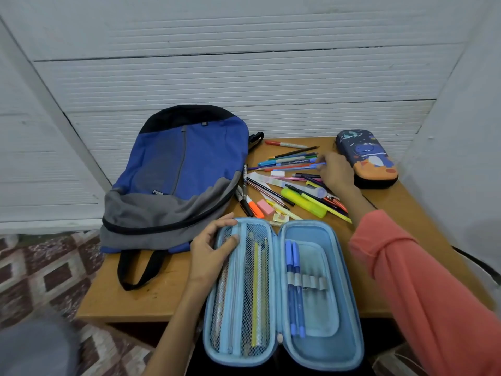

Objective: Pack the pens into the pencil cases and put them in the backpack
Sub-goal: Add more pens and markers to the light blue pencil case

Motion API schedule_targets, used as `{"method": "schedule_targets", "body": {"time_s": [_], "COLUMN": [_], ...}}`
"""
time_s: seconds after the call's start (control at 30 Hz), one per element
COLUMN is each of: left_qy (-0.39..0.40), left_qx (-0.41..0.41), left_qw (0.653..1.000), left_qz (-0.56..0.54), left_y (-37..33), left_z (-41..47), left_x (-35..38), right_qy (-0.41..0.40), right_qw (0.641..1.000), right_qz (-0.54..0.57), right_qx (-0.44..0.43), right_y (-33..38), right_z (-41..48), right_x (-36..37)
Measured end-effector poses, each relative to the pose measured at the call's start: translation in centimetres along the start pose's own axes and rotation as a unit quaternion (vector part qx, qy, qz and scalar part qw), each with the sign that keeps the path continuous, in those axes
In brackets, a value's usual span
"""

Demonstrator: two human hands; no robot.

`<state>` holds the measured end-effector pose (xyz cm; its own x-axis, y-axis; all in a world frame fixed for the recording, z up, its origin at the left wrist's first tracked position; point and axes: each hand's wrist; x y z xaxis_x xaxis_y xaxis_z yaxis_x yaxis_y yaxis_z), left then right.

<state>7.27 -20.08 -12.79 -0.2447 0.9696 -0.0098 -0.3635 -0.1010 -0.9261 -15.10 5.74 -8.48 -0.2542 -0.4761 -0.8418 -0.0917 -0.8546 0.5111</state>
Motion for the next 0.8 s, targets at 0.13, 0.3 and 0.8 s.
{"method": "schedule_targets", "body": {"time_s": [0.13, 0.3, 0.8], "left_qy": [0.002, 0.006, 0.010], "left_qx": [-0.003, 0.001, 0.011], "left_qw": [1.000, 1.000, 0.999], "left_qz": [0.002, 0.013, 0.028], "left_y": [-0.2, -0.1, -0.1], "left_z": [0.0, 0.0, 0.1], "left_x": [0.1, 0.0, 0.0], "right_qy": [0.015, 0.078, 0.339], "right_qw": [0.934, 0.799, 0.840], "right_qz": [0.352, 0.592, 0.414], "right_qx": [0.053, 0.070, 0.093], "right_y": [1.1, 2.0, 0.4], "right_z": [-1.4, -3.8, -11.9], "right_x": [-2.1, -6.5, -6.5]}}
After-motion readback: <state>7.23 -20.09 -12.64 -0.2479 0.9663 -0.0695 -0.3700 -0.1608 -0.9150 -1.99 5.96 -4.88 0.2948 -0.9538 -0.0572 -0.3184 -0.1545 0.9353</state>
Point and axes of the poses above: each hand's wrist, its own z-axis towards the middle knuckle, its own x-axis out of the palm, y = z × x, and after that the axes turned 11 degrees about x, right-handed
